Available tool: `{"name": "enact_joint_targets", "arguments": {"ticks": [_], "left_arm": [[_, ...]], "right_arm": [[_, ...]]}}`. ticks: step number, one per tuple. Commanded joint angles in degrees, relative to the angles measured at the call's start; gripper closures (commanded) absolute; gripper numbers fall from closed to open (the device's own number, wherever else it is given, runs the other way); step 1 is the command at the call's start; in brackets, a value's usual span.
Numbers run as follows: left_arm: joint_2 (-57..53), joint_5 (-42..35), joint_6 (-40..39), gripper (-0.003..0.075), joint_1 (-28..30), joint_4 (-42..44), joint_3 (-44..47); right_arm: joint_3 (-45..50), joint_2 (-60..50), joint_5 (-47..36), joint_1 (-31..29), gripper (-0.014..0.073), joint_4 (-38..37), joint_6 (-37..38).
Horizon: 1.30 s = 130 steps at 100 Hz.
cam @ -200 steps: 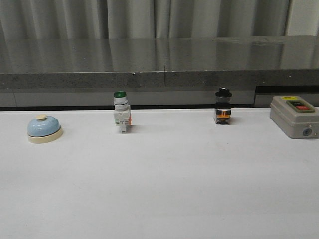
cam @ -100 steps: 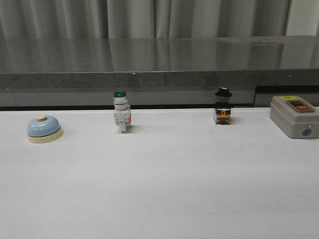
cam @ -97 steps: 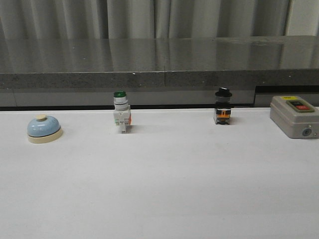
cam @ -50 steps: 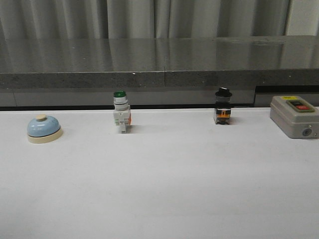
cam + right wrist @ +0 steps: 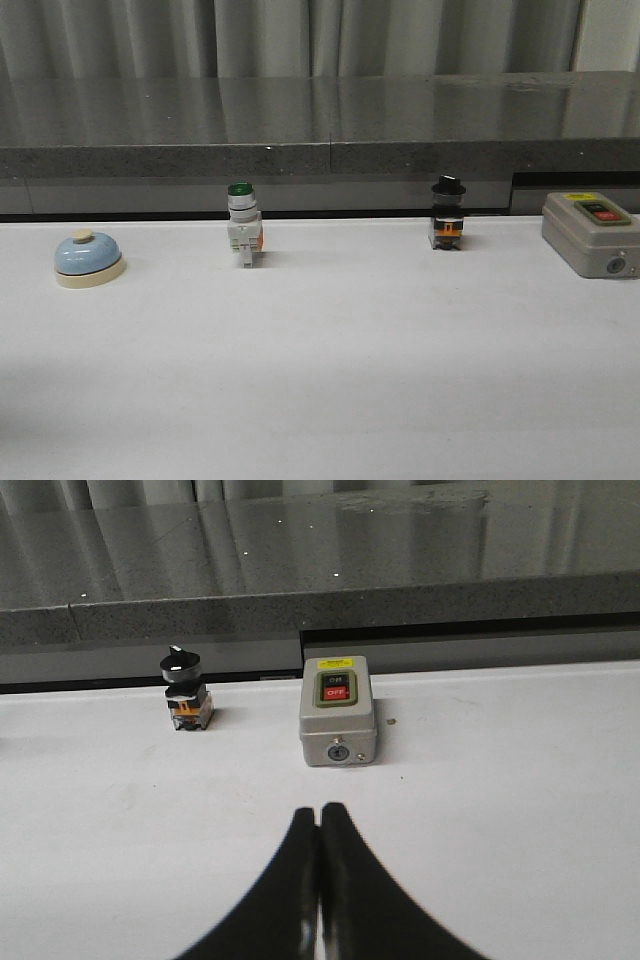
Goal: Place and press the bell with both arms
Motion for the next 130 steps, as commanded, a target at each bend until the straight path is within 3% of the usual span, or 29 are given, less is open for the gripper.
{"name": "enact_joint_targets", "arguments": {"ticks": [1,12,19,49,93,130], "left_arm": [[-0.89,-2.73,-0.31,0.0359,0.03,-0.41,-1.96],[-0.89,-2.73,-0.31,0.0115,0.03,-0.41,-1.96],[-0.89,-2.73,-0.31,0.0058,0.03,-0.41,-1.96],[4.6,-2.74,1.14,0.0062,-2.37,-0.41,-7.97],[26.83,-2.5,1.23,0.0062,-4.99,2.31,-24.97],[40.32,-2.56,1.26,0.0062,-4.99,2.63,-30.42]], "right_arm": [[-1.11,-1.08,-4.92,-0.41,0.0658,-0.02,-0.39],[-1.11,-1.08,-4.92,-0.41,0.0658,-0.02,-0.39],[-1.11,-1.08,-4.92,-0.41,0.0658,-0.02,-0.39],[-1.11,-1.08,-4.92,-0.41,0.0658,-0.02,-0.39],[-1.11,-1.08,-4.92,-0.41,0.0658,-0.02,-0.39],[-1.11,-1.08,-4.92,-0.41,0.0658,-0.02,-0.39]]}}
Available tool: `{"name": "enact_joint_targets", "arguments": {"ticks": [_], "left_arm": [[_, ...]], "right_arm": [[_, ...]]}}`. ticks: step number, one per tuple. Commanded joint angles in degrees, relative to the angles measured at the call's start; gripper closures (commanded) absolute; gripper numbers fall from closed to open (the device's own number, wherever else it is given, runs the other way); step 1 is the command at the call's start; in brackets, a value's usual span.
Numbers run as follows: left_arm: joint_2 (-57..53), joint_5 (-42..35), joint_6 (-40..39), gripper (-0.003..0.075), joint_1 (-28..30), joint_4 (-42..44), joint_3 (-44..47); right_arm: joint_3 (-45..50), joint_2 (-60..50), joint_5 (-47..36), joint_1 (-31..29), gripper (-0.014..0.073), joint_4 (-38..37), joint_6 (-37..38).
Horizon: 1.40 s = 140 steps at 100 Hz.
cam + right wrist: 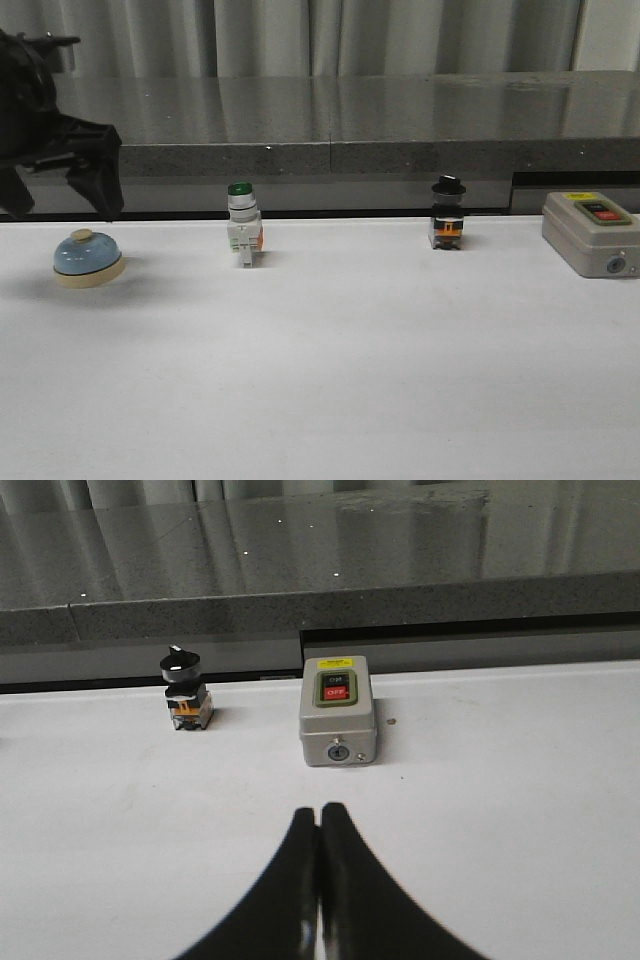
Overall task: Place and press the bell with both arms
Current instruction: 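Lower the left gripper over the blue bell and close on it, then lift the bell with the left gripper and carry it toward table center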
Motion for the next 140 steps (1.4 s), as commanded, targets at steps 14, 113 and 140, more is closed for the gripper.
{"name": "enact_joint_targets", "arguments": {"ticks": [14,113,140], "left_arm": [[1.82,-3.74,-0.11,0.0062,-0.38,-0.16,-2.88],[4.51,-4.38,-0.01,0.0378,-0.38,0.02,-2.88],[-1.35,2.6,-0.01,0.0379,-0.38,-1.04,-2.88]], "right_arm": [[-1.11,-1.08,-4.92,-0.41,0.0658,-0.02,-0.39],[-1.11,-1.08,-4.92,-0.41,0.0658,-0.02,-0.39],[-1.11,-1.08,-4.92,-0.41,0.0658,-0.02,-0.39]]}}
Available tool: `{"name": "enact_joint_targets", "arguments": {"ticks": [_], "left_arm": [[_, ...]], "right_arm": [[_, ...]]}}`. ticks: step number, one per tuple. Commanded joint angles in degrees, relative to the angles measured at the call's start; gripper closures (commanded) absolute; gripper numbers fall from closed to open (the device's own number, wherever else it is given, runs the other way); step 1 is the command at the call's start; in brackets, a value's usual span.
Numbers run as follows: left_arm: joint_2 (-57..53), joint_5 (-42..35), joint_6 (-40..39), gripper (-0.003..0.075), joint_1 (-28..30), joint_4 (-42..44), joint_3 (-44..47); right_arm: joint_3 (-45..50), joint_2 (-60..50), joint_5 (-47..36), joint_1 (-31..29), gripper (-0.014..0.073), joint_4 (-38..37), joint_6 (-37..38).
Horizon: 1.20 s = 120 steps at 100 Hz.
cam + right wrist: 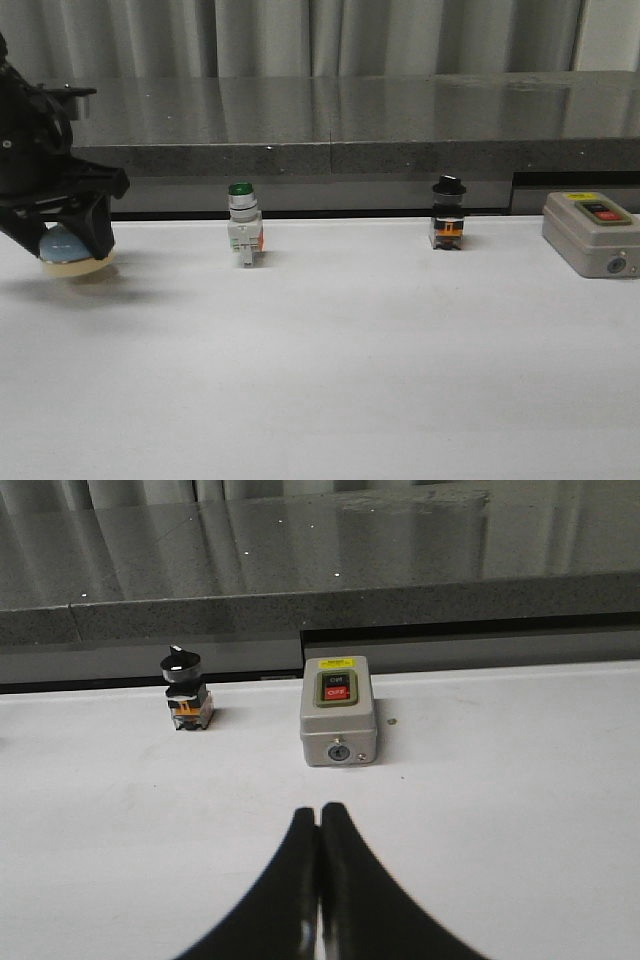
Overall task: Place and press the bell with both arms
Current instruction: 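Lift the bell with the left gripper and carry it toward table center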
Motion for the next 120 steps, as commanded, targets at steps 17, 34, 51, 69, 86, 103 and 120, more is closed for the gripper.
{"name": "enact_joint_targets", "arguments": {"ticks": [17,34,51,69,86,103,120], "left_arm": [[-11.52,5.57,-0.1,0.0379,-0.95,-4.55,-1.53],[-15.68,7.58,-0.1,0.0379,-5.66,-4.82,-1.53],[-15.9,7.59,-0.1,0.0379,-13.42,-4.82,-1.53],[-13.84,3.25,-0.1,0.0379,-21.87,-4.61,-1.53],[-10.23,-0.63,-0.1,0.0379,-27.2,-3.91,-2.85],[-4.62,-1.14,-0.1,0.0379,-29.89,-2.4,-8.08],[1.22,-1.04,-0.1,0.0379,-30.91,-2.32,-12.89]], "right_arm": [[-1.11,-1.08,-4.92,-0.41,0.0658,-0.02,-0.39],[-1.11,-1.08,-4.92,-0.41,0.0658,-0.02,-0.39],[-1.11,-1.08,-4.92,-0.41,0.0658,-0.02,-0.39],[-1.11,-1.08,-4.92,-0.41,0.0658,-0.02,-0.39],[-1.11,-1.08,-4.92,-0.41,0.0658,-0.02,-0.39],[-1.11,-1.08,-4.92,-0.41,0.0658,-0.02,-0.39],[-1.11,-1.08,-4.92,-0.41,0.0658,-0.02,-0.39]]}}
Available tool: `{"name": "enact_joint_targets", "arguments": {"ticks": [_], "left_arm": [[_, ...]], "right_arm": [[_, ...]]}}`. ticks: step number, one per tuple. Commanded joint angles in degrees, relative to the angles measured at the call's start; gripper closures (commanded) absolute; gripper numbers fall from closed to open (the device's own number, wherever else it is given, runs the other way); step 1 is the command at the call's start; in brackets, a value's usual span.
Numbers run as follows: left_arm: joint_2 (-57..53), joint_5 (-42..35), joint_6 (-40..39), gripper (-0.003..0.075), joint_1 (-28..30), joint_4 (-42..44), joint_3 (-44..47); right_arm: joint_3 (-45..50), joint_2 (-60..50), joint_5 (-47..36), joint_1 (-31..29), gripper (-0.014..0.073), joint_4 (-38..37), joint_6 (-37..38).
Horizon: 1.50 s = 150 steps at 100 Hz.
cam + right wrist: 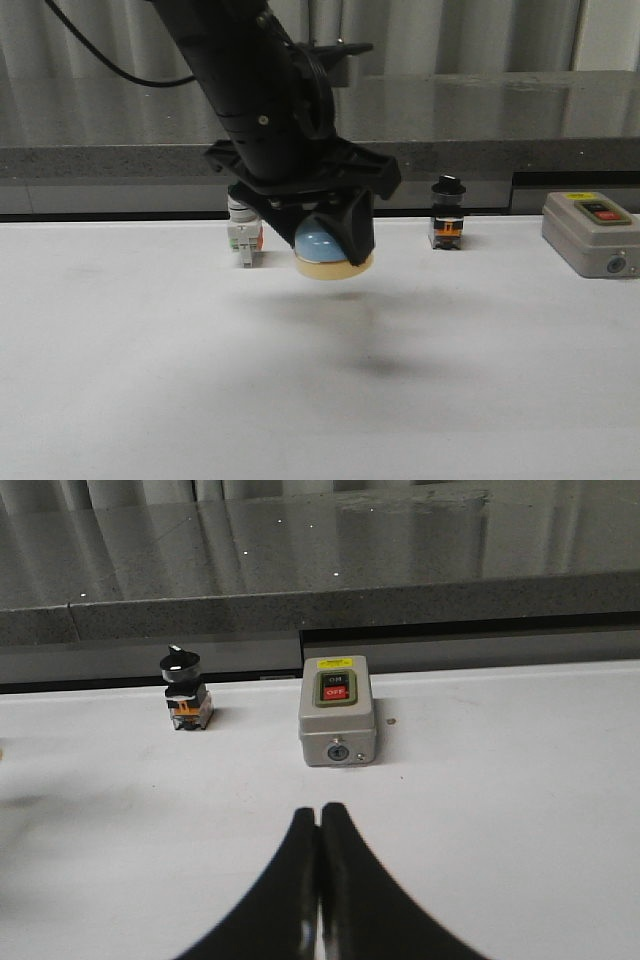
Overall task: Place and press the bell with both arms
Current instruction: 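Lift the bell with the left gripper and carry it toward table center, then set the bell down, open the left gripper and raise it away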
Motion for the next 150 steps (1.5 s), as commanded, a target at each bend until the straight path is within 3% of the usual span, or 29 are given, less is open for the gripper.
{"name": "enact_joint_targets", "arguments": {"ticks": [1,37,46,61,68,119,150], "left_arm": [[-0.46,-2.37,-0.1,0.0379,-0.77,-0.19,-3.67],[4.19,0.49,-0.1,0.036,-0.88,-0.19,-6.01],[4.19,0.68,-0.1,0.029,-1.01,-0.19,-6.01],[4.19,0.68,-0.1,0.0091,-1.01,-0.19,-6.01],[4.19,0.68,-0.1,0.0055,-1.01,-0.29,-6.01],[-4.39,6.31,-0.1,0.0059,0.09,-0.57,-5.44],[-16.22,5.71,-0.1,0.0059,8.27,-0.57,3.45]], "right_arm": [[-1.11,-1.08,-4.92,-0.41,0.0658,-0.02,-0.39],[-1.11,-1.08,-4.92,-0.41,0.0658,-0.02,-0.39],[-1.11,-1.08,-4.92,-0.41,0.0658,-0.02,-0.39],[-1.11,-1.08,-4.92,-0.41,0.0658,-0.02,-0.39],[-1.11,-1.08,-4.92,-0.41,0.0658,-0.02,-0.39],[-1.11,-1.08,-4.92,-0.41,0.0658,-0.02,-0.39],[-1.11,-1.08,-4.92,-0.41,0.0658,-0.02,-0.39]]}}
